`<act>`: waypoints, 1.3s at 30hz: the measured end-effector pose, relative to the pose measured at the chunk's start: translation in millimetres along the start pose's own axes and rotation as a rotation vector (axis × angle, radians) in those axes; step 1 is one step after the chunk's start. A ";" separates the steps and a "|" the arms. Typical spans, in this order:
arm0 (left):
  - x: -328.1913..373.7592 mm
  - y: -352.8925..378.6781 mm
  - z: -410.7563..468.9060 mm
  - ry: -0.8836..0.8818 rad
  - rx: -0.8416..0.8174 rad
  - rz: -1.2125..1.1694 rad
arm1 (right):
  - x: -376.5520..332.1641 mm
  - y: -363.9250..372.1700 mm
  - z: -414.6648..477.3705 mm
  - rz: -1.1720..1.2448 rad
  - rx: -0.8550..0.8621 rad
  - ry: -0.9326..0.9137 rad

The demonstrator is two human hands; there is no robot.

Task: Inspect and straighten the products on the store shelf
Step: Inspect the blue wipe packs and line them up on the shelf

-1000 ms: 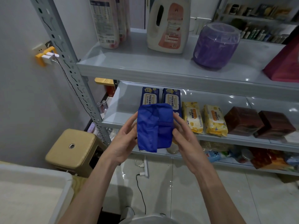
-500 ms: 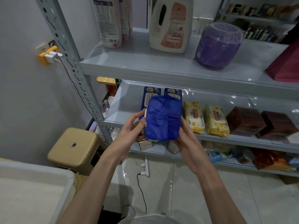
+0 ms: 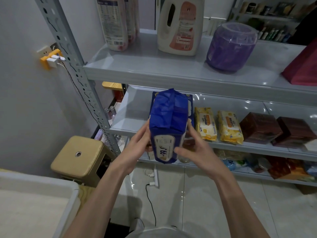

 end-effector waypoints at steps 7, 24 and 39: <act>0.5 4.3 -3.2 -0.028 -0.027 0.038 | -0.1 2.8 6.3 0.102 0.086 -0.074; -5.6 7.2 -8.1 -0.022 0.210 -0.222 | 16.5 16.9 -9.4 0.429 0.018 0.048; -0.6 0.9 -3.1 -0.050 0.181 -0.311 | 11.6 15.6 -20.1 0.542 -0.034 -0.008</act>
Point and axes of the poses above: each hand's wrist, its own z-axis towards the middle knuckle, its own y-axis out of the palm, x = y × z, the point moved 6 cm from there along z, towards the middle knuckle, and after that the axes turned 10 degrees about y, right-handed, at the moved point
